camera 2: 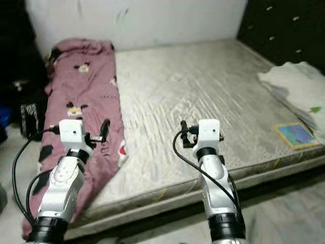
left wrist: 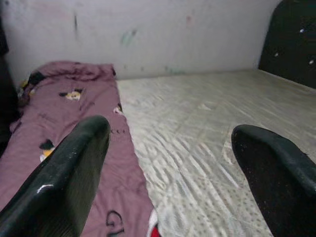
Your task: Clean up the room
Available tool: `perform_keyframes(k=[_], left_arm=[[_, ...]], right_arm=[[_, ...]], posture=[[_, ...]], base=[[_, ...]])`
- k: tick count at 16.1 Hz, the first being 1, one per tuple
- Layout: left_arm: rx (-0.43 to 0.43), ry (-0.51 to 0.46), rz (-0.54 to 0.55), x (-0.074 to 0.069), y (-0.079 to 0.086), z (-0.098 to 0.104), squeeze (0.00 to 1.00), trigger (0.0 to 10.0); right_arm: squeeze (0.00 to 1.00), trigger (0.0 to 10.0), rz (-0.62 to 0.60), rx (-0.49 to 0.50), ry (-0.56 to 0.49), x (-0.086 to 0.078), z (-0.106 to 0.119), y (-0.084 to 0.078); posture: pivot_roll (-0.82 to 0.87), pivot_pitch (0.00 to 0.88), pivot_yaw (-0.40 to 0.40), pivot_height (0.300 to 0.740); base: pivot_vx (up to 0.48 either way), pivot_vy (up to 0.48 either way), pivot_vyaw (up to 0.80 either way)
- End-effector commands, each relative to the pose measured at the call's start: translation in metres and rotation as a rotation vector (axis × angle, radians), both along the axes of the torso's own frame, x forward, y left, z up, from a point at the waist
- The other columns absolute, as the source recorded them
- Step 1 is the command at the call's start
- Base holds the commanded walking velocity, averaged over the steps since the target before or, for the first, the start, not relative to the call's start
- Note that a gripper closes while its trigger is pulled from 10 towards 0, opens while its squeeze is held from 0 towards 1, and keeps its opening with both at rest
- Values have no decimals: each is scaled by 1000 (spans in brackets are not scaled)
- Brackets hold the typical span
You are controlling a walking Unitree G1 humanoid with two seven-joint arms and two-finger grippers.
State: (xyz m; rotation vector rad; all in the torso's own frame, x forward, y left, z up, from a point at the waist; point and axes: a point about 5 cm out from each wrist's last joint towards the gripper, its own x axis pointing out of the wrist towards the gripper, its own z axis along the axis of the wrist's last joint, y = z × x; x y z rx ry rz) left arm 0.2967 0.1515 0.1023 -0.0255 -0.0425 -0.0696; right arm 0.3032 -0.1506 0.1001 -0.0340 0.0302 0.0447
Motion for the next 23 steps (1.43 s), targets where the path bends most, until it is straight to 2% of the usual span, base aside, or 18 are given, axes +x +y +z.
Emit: perform_keyframes(k=[1,4,5,7,8,9,10,12,15,16,17,19,23], left_arm=[[4,-1,18,1,9,1,0,10000],[-15,-16,32,4,7,6,0,10000],[17,-17,38,6,5,8,0,10000],[27,-23,31,6,3,11,0,10000],[79,-1,36,6,4,10,0,10000],[101,32,-13,4,5,6,0,10000],[105,58,-112,-1,4,1,0,10000],[131,65,-159,-3,8,-2,0,10000],[102,87,-81,-1,10,-3,0,10000],[136,80,-55,-3,2,-6,0,10000],[137,73,-120,-6,-7,-7,0,10000],[136,82,-176,-9,-6,-8,0,10000],[158,73,-100,-15,2,-10,0,10000]], right_arm=[[0,10000,25,13,-26,3,6,8],[0,10000,36,21,-40,5,9,10],[0,10000,55,13,-50,5,10,12],[0,10000,61,10,-52,6,10,13],[0,10000,74,18,-43,9,9,13],[0,10000,96,17,-38,11,9,15],[0,10000,119,-3,-43,11,8,17],[0,10000,133,-23,-50,11,8,18],[0,10000,128,-17,-53,11,8,20],[0,10000,136,-14,-53,10,8,22],[0,10000,151,-28,-40,8,4,22],[0,10000,160,-39,-29,6,1,24],[0,10000,116,-28,-18,1,-4,22]], posture=[[16,0,18,740],[13,0,28,740],[14,0,31,740],[15,0,32,740],[23,0,13,740],[31,0,0,740],[47,0,-9,740],[55,0,-7,740],[47,0,-13,740],[54,0,-42,740],[67,0,-54,740],[65,0,-46,740],[16,0,15,740]], base=[[0,480,0],[0,480,0],[0,0,0],[0,0,0],[0,0,0],[0,0,0],[0,0,0],[0,0,0],[0,0,0],[0,0,0],[0,0,0],[0,0,400],[0,0,594]])
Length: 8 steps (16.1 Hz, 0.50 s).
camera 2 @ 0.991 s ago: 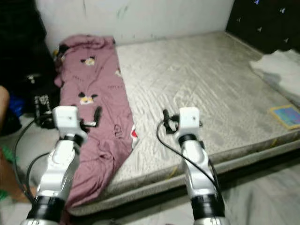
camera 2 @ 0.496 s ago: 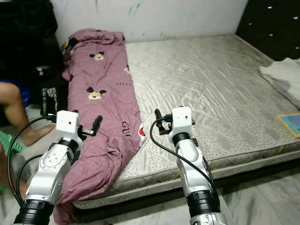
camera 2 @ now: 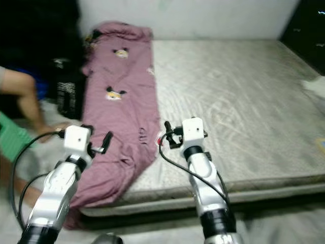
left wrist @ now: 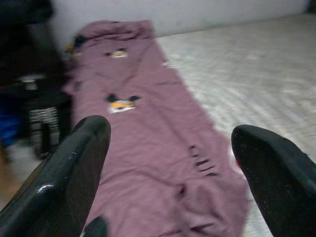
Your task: Clean up the room
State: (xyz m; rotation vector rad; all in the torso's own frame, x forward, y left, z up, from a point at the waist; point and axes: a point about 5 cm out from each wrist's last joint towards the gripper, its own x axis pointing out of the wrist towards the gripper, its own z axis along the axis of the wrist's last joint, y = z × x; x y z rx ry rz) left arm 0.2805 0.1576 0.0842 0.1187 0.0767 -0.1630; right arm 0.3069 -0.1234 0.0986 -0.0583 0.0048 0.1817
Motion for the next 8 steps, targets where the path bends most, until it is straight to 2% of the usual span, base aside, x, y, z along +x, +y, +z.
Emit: perform_keyframes(k=[1,2,3,6,8], left_arm=[[-4,-44,11,2,-3,8,0,10000],[-52,-37,90,7,5,9,0,10000],[-87,-47,125,12,7,12,0,10000],[-110,-31,67,8,-8,11,0,10000],[-113,-23,64,5,-10,9,0,10000]], right_arm=[[0,10000,-34,-5,6,-3,-3,-6],[0,10000,-60,4,7,-5,-2,-10],[0,10000,-67,7,10,-5,-3,-11],[0,10000,-58,4,17,-4,-3,-8],[0,10000,-54,2,21,-4,-4,-7]], posture=[[14,0,16,740],[10,0,18,740],[14,0,13,740],[30,8,0,740],[35,10,1,740]], base=[[0,0,0],[0,0,0],[0,0,0],[0,480,0],[0,480,0]])
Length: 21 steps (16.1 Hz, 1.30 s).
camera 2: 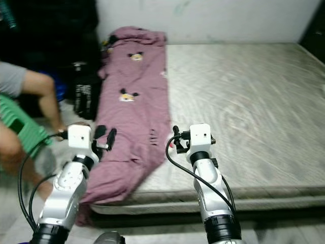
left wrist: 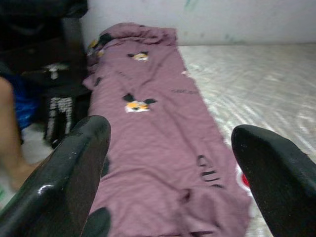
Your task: Clean up the room
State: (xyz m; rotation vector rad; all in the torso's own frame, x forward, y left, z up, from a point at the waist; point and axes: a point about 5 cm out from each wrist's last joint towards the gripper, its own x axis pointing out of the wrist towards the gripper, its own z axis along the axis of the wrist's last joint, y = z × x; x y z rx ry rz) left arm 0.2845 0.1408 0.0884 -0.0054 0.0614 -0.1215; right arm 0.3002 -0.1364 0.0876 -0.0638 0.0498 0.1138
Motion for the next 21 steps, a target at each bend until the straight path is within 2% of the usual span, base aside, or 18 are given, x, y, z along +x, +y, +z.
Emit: perform_keyframes(k=[1,3,5,7,8,12,18,21], left_arm=[[9,-17,23,1,7,5,0,10000],[2,-20,38,4,10,7,0,10000],[45,-47,35,6,8,9,0,10000],[32,-55,36,8,7,11,0,10000],[-11,-67,20,8,8,12,0,10000],[12,-70,36,12,6,13,0,10000],[-8,-67,26,12,5,13,0,10000],[-13,-66,24,12,5,14,0,10000]], right_arm=[[0,10000,14,12,-21,2,7,6],[0,10000,8,13,-22,2,7,6],[0,10000,4,14,-26,2,8,6],[0,10000,7,18,-31,3,8,7],[0,10000,11,24,-34,4,9,9],[0,10000,33,37,-51,3,12,17],[0,10000,29,47,-55,4,13,17],[0,10000,24,56,-54,3,13,16]], posture=[[35,9,2,740],[28,7,8,740],[22,6,13,740],[23,1,18,740],[20,1,24,740],[12,0,25,740],[11,7,27,740],[10,15,31,713]], base=[[0,480,0],[0,480,0],[0,0,0],[0,0,0],[0,0,0],[0,0,0],[0,0,0],[0,0,0]])
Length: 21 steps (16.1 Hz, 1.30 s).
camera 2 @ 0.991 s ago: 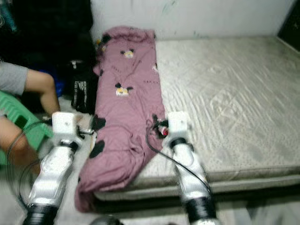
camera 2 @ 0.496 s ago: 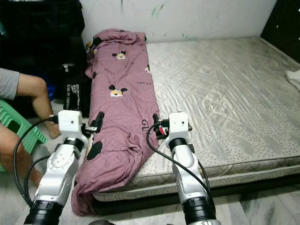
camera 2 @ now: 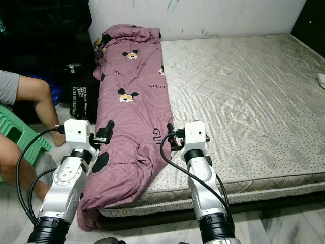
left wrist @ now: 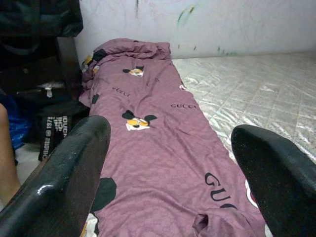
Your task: Clean up the room
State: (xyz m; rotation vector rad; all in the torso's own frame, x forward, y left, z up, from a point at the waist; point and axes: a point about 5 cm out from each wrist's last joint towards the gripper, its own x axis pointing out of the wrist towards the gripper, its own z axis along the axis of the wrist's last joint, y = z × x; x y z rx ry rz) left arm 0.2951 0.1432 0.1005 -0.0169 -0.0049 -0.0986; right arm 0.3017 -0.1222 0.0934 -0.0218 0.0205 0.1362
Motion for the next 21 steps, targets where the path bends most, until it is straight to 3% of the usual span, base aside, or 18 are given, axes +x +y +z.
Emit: perform_keyframes(k=[1,9,12,15,18,21], left_arm=[[2,0,1,1,3,1,0,10000],[-16,3,44,0,7,1,0,10000],[51,-5,74,0,10,3,0,10000],[106,-40,17,-2,10,7,0,10000],[165,-60,50,-9,26,3,0,10000],[127,-45,80,-10,28,3,0,10000]], right_arm=[[0,10000,0,15,-27,1,7,2],[0,10000,6,23,-28,0,7,1],[0,10000,10,27,-31,0,8,1],[0,10000,11,28,-28,0,8,0],[0,10000,17,24,-27,0,8,1],[0,10000,14,28,-31,-1,8,0]], posture=[[12,17,32,703],[11,23,28,613],[12,30,26,609],[15,28,25,609],[14,26,26,609],[13,24,28,599]], base=[[0,0,0],[0,0,0],[0,0,0],[0,0,0],[0,0,0],[0,0,0]])
